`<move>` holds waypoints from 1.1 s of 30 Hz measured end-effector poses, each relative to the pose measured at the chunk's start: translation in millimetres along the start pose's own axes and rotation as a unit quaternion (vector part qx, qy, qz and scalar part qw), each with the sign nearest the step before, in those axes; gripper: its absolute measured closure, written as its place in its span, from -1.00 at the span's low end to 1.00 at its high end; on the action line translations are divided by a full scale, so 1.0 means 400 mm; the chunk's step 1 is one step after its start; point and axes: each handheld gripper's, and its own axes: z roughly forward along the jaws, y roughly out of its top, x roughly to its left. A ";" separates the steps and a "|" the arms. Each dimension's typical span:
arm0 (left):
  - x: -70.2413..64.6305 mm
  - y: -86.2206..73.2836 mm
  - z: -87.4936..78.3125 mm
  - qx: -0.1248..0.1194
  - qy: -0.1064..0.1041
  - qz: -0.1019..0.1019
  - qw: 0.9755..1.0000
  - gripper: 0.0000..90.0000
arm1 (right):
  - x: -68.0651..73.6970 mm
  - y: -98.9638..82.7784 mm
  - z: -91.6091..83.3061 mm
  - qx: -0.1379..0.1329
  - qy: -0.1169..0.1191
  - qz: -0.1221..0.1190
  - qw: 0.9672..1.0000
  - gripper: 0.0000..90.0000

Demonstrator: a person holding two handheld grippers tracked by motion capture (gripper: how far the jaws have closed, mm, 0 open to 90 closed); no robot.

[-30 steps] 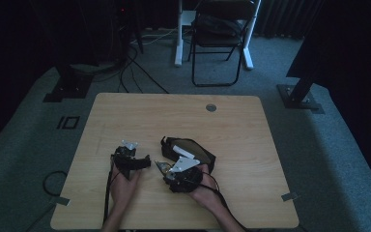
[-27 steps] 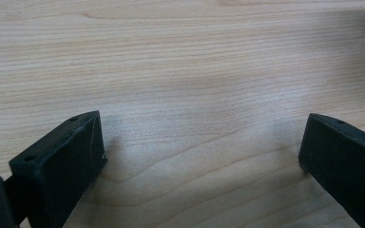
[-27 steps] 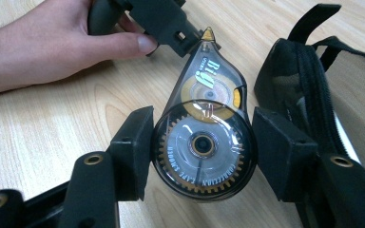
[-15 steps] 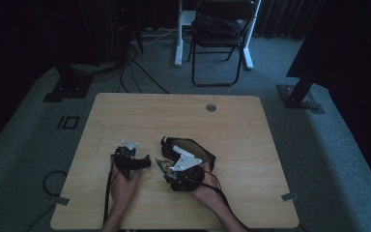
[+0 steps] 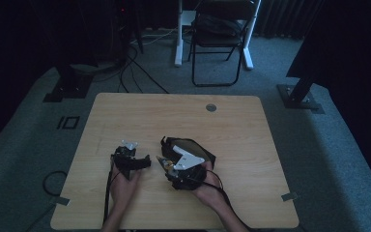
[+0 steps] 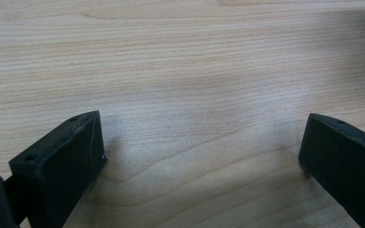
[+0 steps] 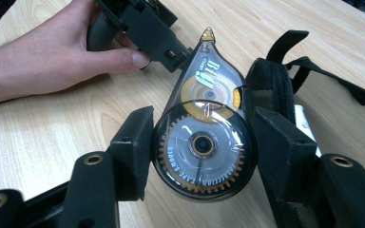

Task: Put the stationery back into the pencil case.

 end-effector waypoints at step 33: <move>0.000 0.000 0.000 0.000 0.000 0.000 1.000 -0.97 | -0.045 -0.003 -0.025 -0.010 -0.022 0.015 1.000 -0.07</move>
